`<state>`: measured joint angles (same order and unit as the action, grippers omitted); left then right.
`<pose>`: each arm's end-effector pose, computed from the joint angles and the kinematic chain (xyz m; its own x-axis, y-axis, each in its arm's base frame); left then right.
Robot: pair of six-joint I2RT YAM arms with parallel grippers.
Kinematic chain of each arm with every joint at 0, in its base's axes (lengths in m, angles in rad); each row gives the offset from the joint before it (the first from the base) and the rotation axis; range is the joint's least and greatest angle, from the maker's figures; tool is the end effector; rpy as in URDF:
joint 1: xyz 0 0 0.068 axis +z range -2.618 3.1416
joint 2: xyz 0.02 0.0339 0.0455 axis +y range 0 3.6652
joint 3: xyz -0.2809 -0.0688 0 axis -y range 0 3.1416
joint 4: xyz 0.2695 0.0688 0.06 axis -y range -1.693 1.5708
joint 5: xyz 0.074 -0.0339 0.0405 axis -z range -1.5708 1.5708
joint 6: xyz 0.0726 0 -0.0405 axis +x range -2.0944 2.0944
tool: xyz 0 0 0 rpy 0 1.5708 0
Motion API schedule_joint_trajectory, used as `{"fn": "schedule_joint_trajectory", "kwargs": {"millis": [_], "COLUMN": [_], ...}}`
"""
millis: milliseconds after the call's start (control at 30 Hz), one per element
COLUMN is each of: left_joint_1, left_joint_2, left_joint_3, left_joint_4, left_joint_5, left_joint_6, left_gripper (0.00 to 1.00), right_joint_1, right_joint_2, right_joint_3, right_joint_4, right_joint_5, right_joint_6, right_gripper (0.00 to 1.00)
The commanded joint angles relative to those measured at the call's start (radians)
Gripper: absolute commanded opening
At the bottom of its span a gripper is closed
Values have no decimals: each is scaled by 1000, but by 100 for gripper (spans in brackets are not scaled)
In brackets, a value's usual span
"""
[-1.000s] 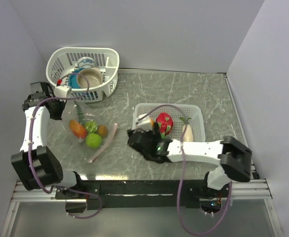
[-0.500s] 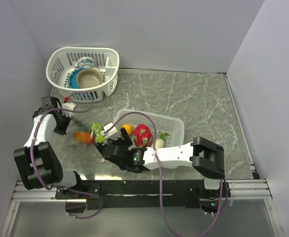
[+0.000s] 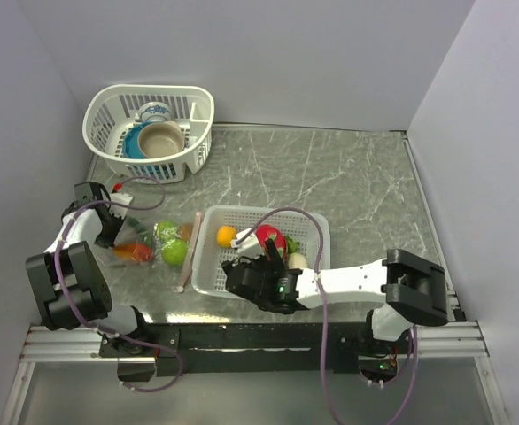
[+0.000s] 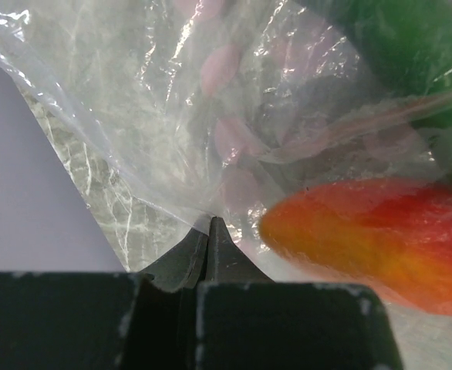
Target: Open the zip-top bag and remove the fake food
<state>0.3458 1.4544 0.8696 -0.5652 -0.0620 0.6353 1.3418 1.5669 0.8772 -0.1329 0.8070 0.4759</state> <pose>0.2855 0.1076 0.1601 -0.9061 0.3031 -0.2952 0.2181 0.9325 0.2879 0.1304 0.3285 0.1782 -0.4054 -0.3433 -0.8472 -0.4234 0.8919 -0.1588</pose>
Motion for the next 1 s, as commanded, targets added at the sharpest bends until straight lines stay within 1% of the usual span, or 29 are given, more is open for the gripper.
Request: {"fn": "schedule_joint_trajectory", "kwargs": {"millis": [0,133,167,200,233,267,300,333,400,433,467,533,600,700,833,900,967], "left_joint_1": [2,5,7,7,9,7,7,9,9,10,10,10,9,9,10,9,10], "left_joint_2": [4,3,0,0,0,0,0,0,0,1,0,-3,-8,-23,-42,-45,-42], "left_joint_3": [34,31,31,31,31,31,34,37,42,48,49,60,66,71,68,66,69], "left_joint_4": [25,25,25,25,25,25,25,24,18,14,13,2,-7,-13,-15,-13,-15], "left_joint_5": [-4,-6,-4,-2,-2,-1,1,2,10,11,14,22,28,30,30,30,33], "left_joint_6": [12,18,20,21,21,21,20,17,12,10,9,6,3,6,17,17,15], "left_gripper": [1,1,1,1,1,1,1,1,1,1,1,1,1,1,1,1,1], "right_joint_1": [8,-29,-23,-12,0,8,20,23,25,25,25,26,37,45,40,37,36], "right_joint_2": [-112,-169,-198,-282,-330,-376,-457,-488,-525,-519,-506,-424,-328,-248,-205,-167,-121], "right_joint_3": [-20,3,-9,-30,-81,-104,-139,-150,-153,-143,-129,-71,-17,15,26,46,55], "right_joint_4": [-171,-312,-289,-240,-129,-73,-19,59,105,104,96,46,-3,-13,-5,-33,-56], "right_joint_5": [130,169,155,132,44,-22,-90,-256,-407,-490,-628,-713,-721,-678,-657,-648,-634], "right_joint_6": [72,110,83,35,-55,-103,-146,-213,-256,-298,-316,-357,-394,-425,-439,-439,-434], "right_gripper": [98,99,100,100,100,100,100,100,100,100,100,100,100,100,100,100,88]}}
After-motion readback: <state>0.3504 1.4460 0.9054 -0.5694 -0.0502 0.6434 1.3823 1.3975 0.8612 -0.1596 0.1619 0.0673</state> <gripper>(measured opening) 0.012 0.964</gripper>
